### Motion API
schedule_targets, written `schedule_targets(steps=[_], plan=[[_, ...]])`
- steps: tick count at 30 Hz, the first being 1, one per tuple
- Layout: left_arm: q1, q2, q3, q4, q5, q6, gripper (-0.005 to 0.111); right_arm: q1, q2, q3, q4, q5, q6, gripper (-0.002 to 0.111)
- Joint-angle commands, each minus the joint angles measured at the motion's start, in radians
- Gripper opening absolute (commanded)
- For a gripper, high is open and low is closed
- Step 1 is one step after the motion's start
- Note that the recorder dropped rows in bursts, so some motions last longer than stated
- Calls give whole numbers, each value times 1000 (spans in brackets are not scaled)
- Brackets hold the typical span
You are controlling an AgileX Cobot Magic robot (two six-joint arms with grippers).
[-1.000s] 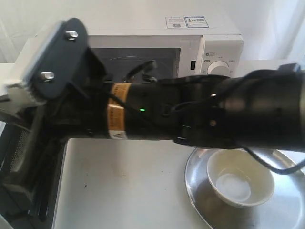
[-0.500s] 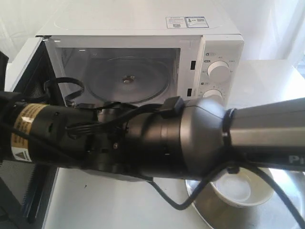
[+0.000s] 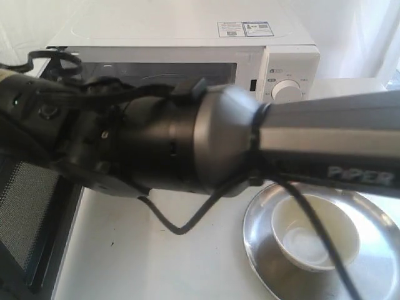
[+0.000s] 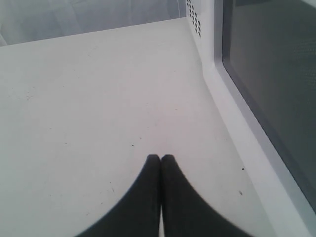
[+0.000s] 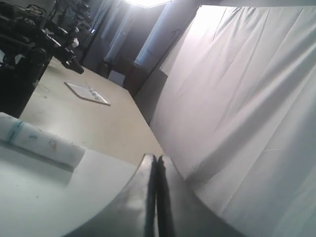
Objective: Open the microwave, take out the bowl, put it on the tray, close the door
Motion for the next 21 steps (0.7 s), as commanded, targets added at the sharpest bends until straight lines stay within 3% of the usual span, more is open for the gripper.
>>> schedule_targets(steps=[1,7,18,21], plan=[[-2,-2,3,-5,-3,-5,0,1,80,-31,52,-103,-61,0],[-2,-2,3,-5,-3,-5,0,1,136,-57,341,-238,-290,0],[-2,-2,3,-5,-3,-5,0,1,211,-57,363,-224,-519,0],[-2,-2,3,-5,-3,-5,0,1,211,-57,371,-119,-590,0]])
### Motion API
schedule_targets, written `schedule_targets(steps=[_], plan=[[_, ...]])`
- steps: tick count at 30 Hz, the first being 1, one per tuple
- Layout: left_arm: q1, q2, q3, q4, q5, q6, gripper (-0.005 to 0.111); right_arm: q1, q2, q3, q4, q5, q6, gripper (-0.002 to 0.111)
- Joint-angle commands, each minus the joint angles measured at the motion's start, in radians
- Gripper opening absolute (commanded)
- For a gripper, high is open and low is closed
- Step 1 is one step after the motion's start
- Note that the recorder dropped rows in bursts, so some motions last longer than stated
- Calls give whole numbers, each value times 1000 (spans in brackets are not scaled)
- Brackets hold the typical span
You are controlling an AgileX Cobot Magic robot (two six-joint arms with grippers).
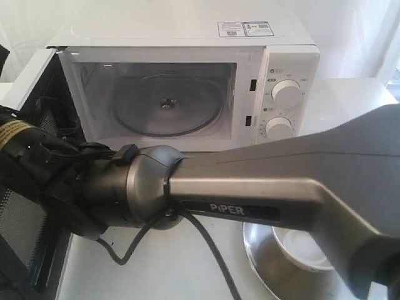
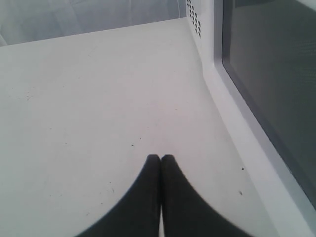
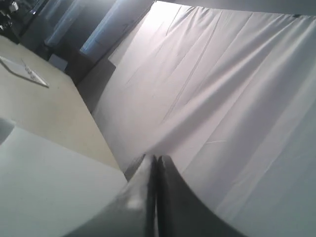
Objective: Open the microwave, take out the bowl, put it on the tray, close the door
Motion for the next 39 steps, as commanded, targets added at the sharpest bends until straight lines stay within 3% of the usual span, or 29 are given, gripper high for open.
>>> schedule_targets(steps=[1,5,7,10,12,14,16,19,20,22,23,24,25,26,27,29,33,35,39], plan=[[-2,-2,3,-5,-1,-5,0,1,-6,-2,19,136,-109,0],[-2,-2,3,-5,-1,-5,0,1,-114,2,32,397,-196,0],[-2,-2,3,-5,-1,-5,0,-1,-224,0,32,730,-285,0],[-2,-2,3,-5,-1,-5,0,-18,-360,0,-15,1124,-265,0],[-2,-2,3,-5,-1,-5,0,-38,-432,0,-190,1423,-66,0],[-2,-2,3,-5,-1,-5,0,-59,-459,0,-730,1793,483,0],[-2,-2,3,-5,-1,-5,0,-83,-461,0,-1090,1973,885,0],[-2,-2,3,-5,-1,-5,0,-58,-504,0,-1199,1964,1132,0],[-2,-2,3,-5,-1,-5,0,-31,-539,0,-1148,1826,1171,0],[-2,-2,3,-5,-1,-5,0,5,-593,0,-933,1583,1079,0],[-2,-2,3,-5,-1,-5,0,19,-619,0,-703,1497,923,0],[-2,-2,3,-5,-1,-5,0,21,-626,0,-552,1501,818,0],[-2,-2,3,-5,-1,-5,0,23,-633,0,-310,1633,637,0],[-2,-2,3,-5,-1,-5,0,21,-628,0,-235,1725,575,0],[-2,-2,3,-5,-1,-5,0,21,-605,9,-242,1858,585,0],[-2,-2,3,-5,-1,-5,0,10,-559,20,-379,1960,696,0],[-2,-2,3,-5,-1,-5,0,-63,-458,21,-312,1973,641,0],[-2,-2,3,-5,-1,-5,0,-104,-410,21,-483,1914,690,0],[-2,-2,3,-5,-1,-5,0,-220,-334,21,-919,1888,1037,0]])
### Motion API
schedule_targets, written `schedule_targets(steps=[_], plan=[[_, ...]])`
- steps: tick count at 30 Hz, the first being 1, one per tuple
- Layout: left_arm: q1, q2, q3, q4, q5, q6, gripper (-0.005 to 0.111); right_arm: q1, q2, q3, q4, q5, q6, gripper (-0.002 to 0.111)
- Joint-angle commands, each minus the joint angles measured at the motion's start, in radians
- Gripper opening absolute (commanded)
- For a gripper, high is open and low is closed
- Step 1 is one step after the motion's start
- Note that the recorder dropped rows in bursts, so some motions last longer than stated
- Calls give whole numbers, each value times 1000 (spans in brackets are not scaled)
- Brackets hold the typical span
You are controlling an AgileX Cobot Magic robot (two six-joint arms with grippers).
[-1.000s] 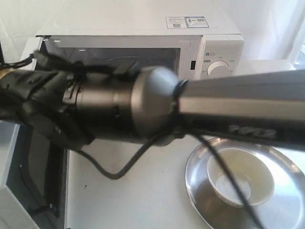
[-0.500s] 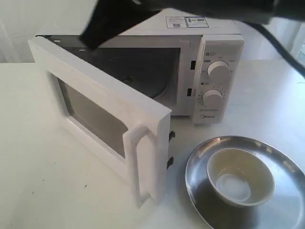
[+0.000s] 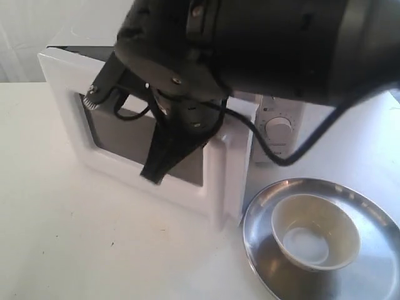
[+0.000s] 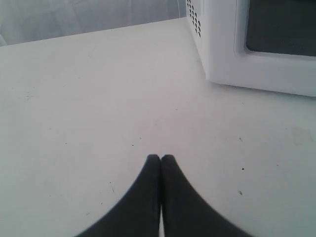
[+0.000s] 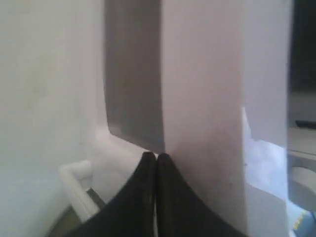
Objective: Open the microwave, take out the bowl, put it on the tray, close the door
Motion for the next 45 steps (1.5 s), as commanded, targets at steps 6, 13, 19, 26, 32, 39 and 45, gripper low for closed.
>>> schedule_targets(steps=[6,13,19,26,32,39,45], plan=[[-1,-2,3,-3,-1,-5,0,-96,30,2,-125,5,129,0],[-1,-2,3,-3,-1,-5,0,25,-48,11,-95,-212,76,0],[-1,-2,3,-3,-1,-5,0,-74,-25,13,-159,-218,96,0],[-1,-2,3,-3,-1,-5,0,-218,28,13,-178,-325,126,0],[-1,-2,3,-3,-1,-5,0,-257,49,13,-369,-429,298,0],[-1,-2,3,-3,-1,-5,0,-286,93,11,-476,-439,357,0],[-1,-2,3,-3,-1,-5,0,-200,30,22,-276,-520,250,0]])
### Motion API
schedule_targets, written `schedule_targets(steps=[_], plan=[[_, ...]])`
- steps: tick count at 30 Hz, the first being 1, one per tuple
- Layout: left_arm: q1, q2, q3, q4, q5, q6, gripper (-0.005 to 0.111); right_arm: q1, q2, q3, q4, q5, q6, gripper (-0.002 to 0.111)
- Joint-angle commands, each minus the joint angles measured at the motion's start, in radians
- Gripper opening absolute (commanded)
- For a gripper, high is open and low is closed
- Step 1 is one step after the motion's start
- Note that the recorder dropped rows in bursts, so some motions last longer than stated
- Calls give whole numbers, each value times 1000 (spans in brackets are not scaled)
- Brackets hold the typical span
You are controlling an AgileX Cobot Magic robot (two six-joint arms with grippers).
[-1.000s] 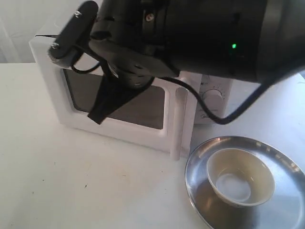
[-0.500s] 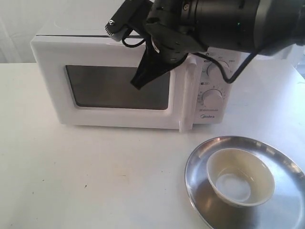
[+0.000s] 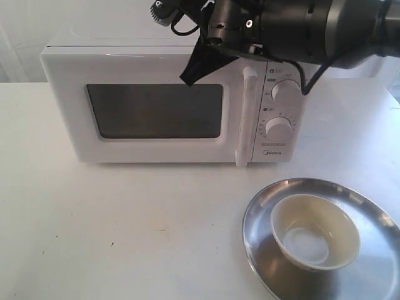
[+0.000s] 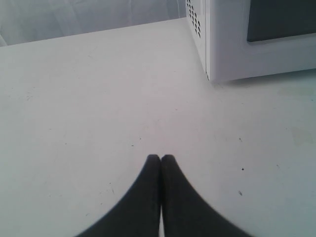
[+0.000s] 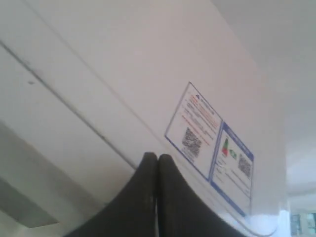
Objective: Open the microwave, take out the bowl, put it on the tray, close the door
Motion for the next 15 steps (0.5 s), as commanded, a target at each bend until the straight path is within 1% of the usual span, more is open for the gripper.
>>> schedule_targets(steps=[1,3,5,8,10,13,15], plan=[[-1,-2,3,-3,-1,-5,0,93,-63,24,178,-88,-88,0],[-1,-2,3,-3,-1,-5,0,166,-120,36,211,-120,-103,0],[-1,-2,3,-3,-1,-5,0,243,-174,36,266,-94,-106,0],[-1,-2,3,-3,-1,-5,0,350,-258,41,427,-38,-185,0],[-1,-2,3,-3,-1,-5,0,419,-317,69,526,-43,-247,0],[-1,-2,3,-3,-1,-5,0,501,-391,133,558,-36,-251,0],[-1,-2,3,-3,-1,-5,0,544,-433,203,558,-27,-216,0]])
